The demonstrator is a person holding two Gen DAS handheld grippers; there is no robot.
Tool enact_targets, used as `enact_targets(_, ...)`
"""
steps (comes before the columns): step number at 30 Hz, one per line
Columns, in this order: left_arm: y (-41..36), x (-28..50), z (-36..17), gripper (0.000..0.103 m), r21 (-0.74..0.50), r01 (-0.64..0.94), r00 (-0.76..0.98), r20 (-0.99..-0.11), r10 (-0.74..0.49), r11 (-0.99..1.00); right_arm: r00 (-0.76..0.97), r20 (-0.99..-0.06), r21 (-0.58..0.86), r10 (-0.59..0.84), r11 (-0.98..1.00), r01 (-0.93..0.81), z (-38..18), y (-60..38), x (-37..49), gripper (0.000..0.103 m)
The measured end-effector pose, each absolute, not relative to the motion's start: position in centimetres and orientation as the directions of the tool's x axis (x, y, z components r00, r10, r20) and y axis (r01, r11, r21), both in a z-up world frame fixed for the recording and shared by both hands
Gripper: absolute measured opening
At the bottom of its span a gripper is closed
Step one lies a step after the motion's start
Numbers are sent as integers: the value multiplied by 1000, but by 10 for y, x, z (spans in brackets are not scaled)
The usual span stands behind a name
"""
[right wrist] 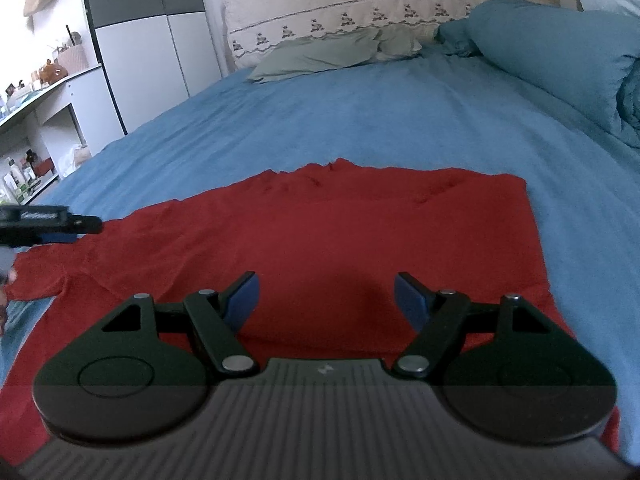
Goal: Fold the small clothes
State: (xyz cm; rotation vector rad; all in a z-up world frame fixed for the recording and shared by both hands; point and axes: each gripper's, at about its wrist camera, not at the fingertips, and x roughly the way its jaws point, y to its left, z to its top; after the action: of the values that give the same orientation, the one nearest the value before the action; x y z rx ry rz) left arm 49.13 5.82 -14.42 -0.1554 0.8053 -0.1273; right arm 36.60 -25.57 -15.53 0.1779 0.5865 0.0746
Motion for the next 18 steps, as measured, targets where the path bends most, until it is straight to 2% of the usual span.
enact_targets(2, 58, 508, -151, 55, -229, 43, 613, -762, -207, 972, 830, -544, 182, 121, 983, -24, -156, -254, 367, 90)
enact_targets(3, 59, 512, -153, 44, -255, 41, 588, -775, -230, 966, 830, -544, 181, 122, 983, -26, -156, -253, 367, 90)
enact_targets(4, 58, 514, -153, 25, -277, 44, 577, -777, -251, 960, 830, -543, 180, 123, 983, -28, -156, -253, 367, 90)
enact_targets(5, 56, 514, -151, 19, -284, 55, 581, -771, -262, 957, 831, -543, 178, 123, 984, -30, -155, -252, 367, 90)
enact_targets(8, 47, 496, -136, 17, -224, 123, 664, -705, -248, 967, 833, -540, 173, 121, 984, -31, -156, -253, 367, 90)
enact_targets(12, 29, 440, -120, 17, 8, 201, 869, -462, -175, 980, 833, -539, 185, 124, 982, -27, -159, -254, 368, 90)
enact_targets(13, 23, 434, -122, 19, 67, 201, 890, -429, -153, 977, 833, -540, 186, 124, 982, -26, -160, -254, 368, 90)
enact_targets(15, 12, 435, -133, 26, 170, 177, 893, -442, -85, 969, 829, -545, 185, 124, 982, -25, -162, -254, 368, 90)
enact_targets(17, 11, 442, -148, 30, 198, 158, 860, -509, -36, 967, 826, -549, 184, 124, 983, -26, -163, -254, 369, 90)
enact_targets(18, 13, 446, -154, 38, 203, 130, 844, -536, -1, 971, 826, -550, 183, 124, 983, -26, -162, -255, 369, 90)
